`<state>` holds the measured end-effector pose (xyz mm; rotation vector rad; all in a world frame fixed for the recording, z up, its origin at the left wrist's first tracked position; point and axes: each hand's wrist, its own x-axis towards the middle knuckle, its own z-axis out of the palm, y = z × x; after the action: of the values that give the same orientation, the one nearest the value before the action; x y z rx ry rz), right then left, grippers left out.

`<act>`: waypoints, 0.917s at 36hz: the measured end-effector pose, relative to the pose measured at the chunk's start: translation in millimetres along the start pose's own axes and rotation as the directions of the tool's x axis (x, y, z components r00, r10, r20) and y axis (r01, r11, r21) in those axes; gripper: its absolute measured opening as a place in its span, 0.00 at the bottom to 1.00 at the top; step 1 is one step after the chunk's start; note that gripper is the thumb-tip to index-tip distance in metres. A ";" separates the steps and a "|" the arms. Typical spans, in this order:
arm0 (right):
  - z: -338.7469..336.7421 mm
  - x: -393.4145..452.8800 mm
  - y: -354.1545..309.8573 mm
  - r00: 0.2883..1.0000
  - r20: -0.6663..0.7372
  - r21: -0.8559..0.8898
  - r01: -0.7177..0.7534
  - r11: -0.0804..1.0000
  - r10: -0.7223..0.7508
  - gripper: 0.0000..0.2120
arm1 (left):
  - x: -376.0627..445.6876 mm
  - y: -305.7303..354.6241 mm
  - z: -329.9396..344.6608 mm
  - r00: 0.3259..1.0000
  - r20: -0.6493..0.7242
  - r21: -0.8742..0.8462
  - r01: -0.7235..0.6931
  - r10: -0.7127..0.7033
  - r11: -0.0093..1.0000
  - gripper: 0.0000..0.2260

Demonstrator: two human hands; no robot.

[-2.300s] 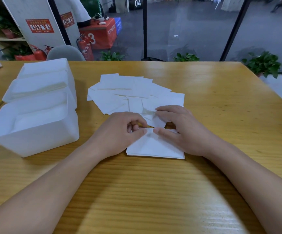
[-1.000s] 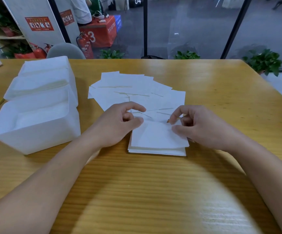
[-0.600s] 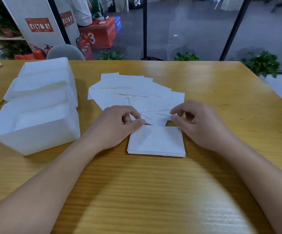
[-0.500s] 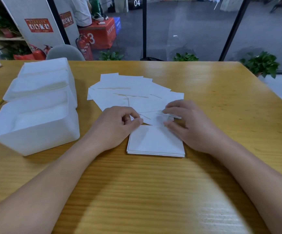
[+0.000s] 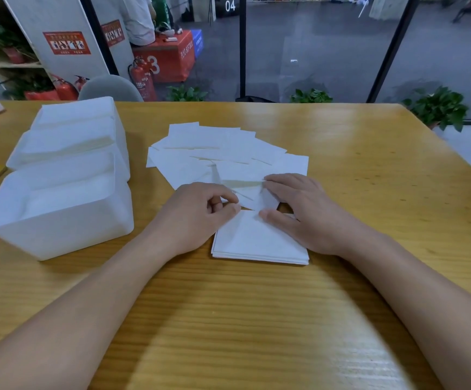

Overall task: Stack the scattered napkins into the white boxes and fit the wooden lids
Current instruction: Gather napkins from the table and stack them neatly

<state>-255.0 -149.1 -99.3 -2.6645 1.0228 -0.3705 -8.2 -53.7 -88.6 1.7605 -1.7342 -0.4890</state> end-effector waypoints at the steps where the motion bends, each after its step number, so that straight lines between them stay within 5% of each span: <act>1: -1.0 -0.6 -0.2 1.000 -0.008 0.007 0.007 1.000 -0.006 0.37 | -0.3 0.9 0.1 1.000 -0.019 -0.012 -0.003 0.003 1.000 0.03; 6: -8.5 -3.9 -3.1 0.984 -0.139 0.012 0.114 0.993 -0.111 0.25 | -0.8 4.1 -2.3 0.971 -0.236 -0.008 -0.048 0.044 0.999 0.12; 9: -11.6 -7.3 -7.5 0.969 -0.202 0.026 0.148 0.989 -0.140 0.20 | -0.8 4.8 -2.8 0.969 -0.237 0.097 -0.047 0.069 0.994 0.18; 15: -15.7 -15.5 -14.6 0.959 -0.258 0.155 0.164 0.974 -0.120 0.10 | 2.2 0.1 1.0 0.980 -0.173 0.133 -0.078 0.100 0.988 0.05; 23: -20.0 -25.7 -13.1 0.973 -0.232 0.279 0.086 0.957 -0.020 0.12 | 2.3 -2.5 -1.9 0.973 -0.221 -0.078 -0.086 0.067 0.993 0.06; 33: -24.4 -26.0 -17.3 0.872 -0.487 0.393 0.178 0.902 0.040 0.04 | -0.7 12.1 -8.6 0.951 -0.299 -0.253 -0.160 0.080 0.954 0.06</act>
<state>-271.0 -122.7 -74.5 -2.2477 0.8341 -1.1857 -11.9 -51.1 -74.5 1.4395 -1.4818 -0.3789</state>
